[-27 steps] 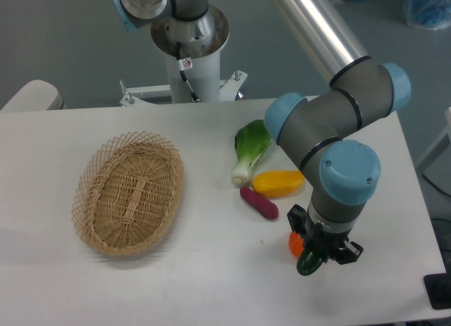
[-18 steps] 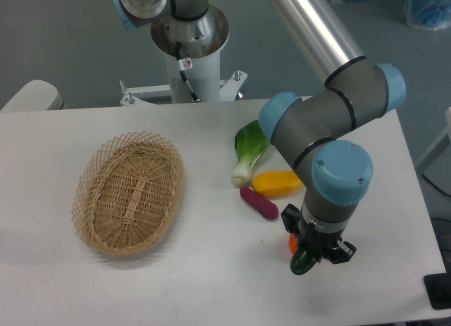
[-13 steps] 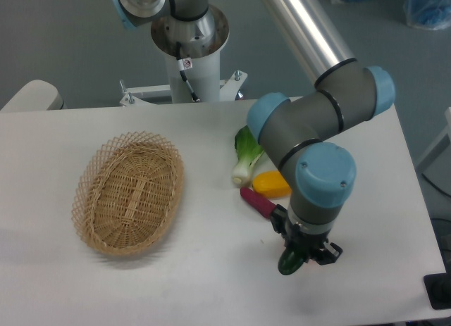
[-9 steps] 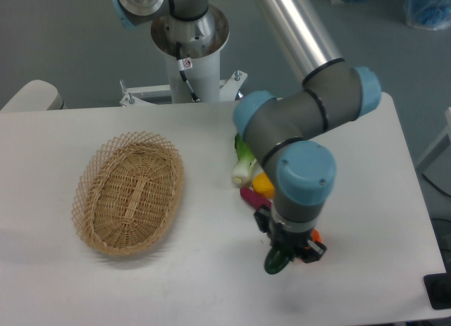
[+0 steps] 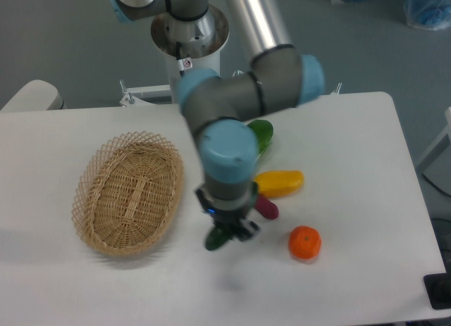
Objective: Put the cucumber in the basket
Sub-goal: 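Carry the held cucumber over to the wicker basket, then lower the cucumber into the basket and open the gripper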
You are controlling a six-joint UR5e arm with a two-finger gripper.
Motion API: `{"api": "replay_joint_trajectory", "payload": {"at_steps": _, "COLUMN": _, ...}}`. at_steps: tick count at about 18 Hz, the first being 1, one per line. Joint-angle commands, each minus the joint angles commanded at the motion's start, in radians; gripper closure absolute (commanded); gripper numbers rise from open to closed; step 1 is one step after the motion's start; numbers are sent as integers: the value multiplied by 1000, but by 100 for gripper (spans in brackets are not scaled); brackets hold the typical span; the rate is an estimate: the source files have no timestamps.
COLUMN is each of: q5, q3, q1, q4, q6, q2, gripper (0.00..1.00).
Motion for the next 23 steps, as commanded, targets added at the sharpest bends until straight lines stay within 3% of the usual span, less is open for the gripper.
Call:
{"api": "replay_joint_trajectory", "payload": {"at_steps": 5, "q5": 0, "q3": -118, "q1": -46, "q4": 8, "q6": 0, "q2": 77, "gripper": 68}}
{"api": "replay_joint_trajectory", "payload": {"at_steps": 9, "q5": 6, "q3": -161, "q1": -109, "q4": 9, "q6": -14, "q2": 80, "gripper": 67}}
{"api": "replay_joint_trajectory", "payload": {"at_steps": 12, "q5": 6, "q3": -174, "q1": -141, "q4": 11, "q6": -49, "q2": 63, "gripper": 66}}
{"api": "replay_joint_trajectory", "payload": {"at_steps": 16, "q5": 0, "q3": -174, "q1": -180, "q4": 107, "q6": -149, "q2": 19, "gripper": 62}}
{"api": "replay_joint_trajectory", "payload": {"at_steps": 21, "q5": -2, "q3": -172, "q1": -204, "q4": 118, "q6": -265, "q2": -26, "gripper": 61}}
{"api": "replay_joint_trajectory", "payload": {"at_steps": 23, "q5": -14, "q3": -172, "q1": -207, "q4": 129, "q6": -282, "q2": -37, "gripper": 52}}
